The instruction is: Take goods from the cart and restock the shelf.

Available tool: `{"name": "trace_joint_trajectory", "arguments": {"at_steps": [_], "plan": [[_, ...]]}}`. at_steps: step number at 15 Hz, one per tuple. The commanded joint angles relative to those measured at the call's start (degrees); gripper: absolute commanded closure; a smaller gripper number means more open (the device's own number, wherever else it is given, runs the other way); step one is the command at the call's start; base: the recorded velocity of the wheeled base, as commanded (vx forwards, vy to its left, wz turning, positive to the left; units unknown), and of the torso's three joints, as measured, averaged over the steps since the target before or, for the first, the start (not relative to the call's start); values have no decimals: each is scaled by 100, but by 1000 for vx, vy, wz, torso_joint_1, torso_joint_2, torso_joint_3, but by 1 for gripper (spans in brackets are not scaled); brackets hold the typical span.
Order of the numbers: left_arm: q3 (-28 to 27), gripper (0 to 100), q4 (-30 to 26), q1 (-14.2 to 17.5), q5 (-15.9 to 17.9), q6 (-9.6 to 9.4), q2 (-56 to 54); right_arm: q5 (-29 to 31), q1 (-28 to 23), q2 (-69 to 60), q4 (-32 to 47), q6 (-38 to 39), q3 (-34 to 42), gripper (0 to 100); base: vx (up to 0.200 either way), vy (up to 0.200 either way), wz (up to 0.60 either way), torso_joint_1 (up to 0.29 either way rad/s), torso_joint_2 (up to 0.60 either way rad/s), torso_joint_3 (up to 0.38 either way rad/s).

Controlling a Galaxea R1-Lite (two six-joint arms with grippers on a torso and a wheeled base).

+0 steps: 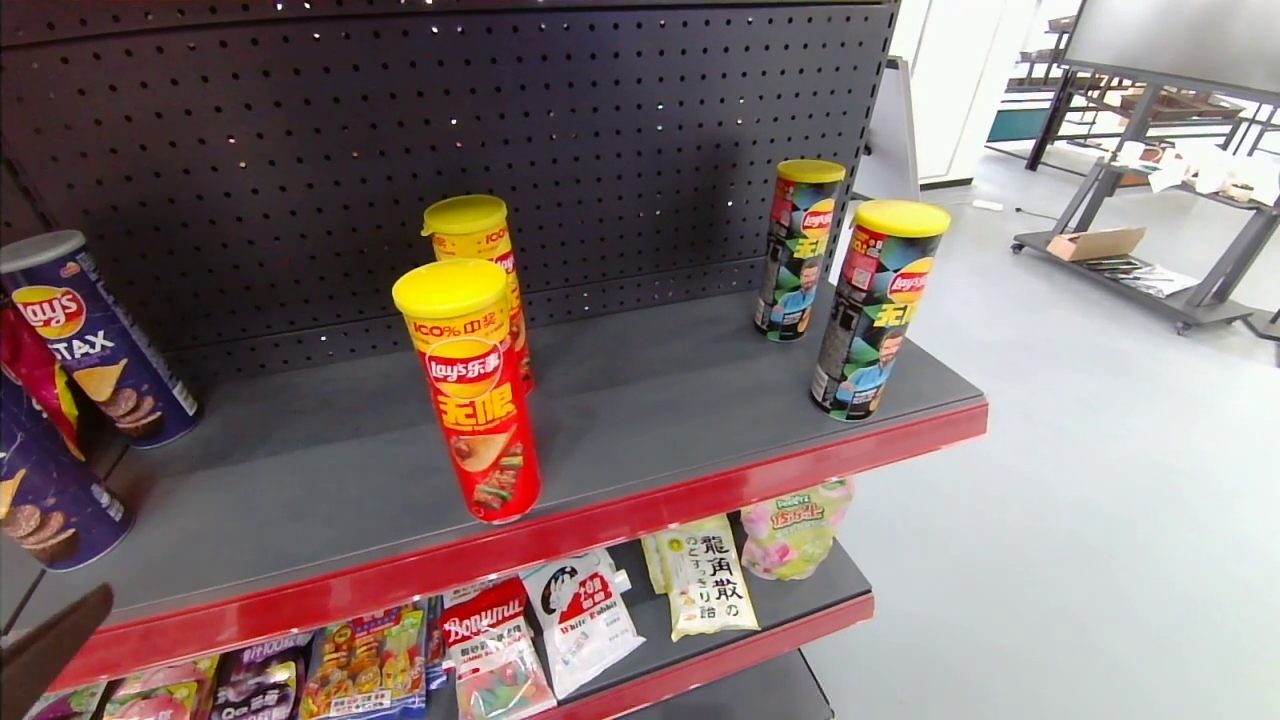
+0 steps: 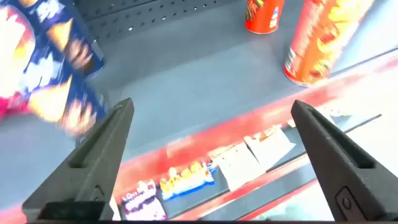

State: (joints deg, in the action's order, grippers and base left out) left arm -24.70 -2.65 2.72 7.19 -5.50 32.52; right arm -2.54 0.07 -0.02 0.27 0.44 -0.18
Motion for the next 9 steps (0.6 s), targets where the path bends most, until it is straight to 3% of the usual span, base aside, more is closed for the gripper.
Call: {"name": "trace_joint_trajectory", "arguments": {"at_steps": [1, 5, 9], "plan": [[554, 0, -272, 18, -113, 260, -1512, -1, 1, 2, 0, 0, 1, 0, 0, 0, 0, 0, 0, 0], [1213, 0, -272, 1, 89, 690, -2110, -1, 1, 2, 0, 0, 1, 0, 0, 0, 0, 0, 0, 0], [1380, 0, -737, 9, 107, 717, -2769, -1, 1, 2, 0, 0, 1, 0, 0, 0, 0, 0, 0, 0]]}}
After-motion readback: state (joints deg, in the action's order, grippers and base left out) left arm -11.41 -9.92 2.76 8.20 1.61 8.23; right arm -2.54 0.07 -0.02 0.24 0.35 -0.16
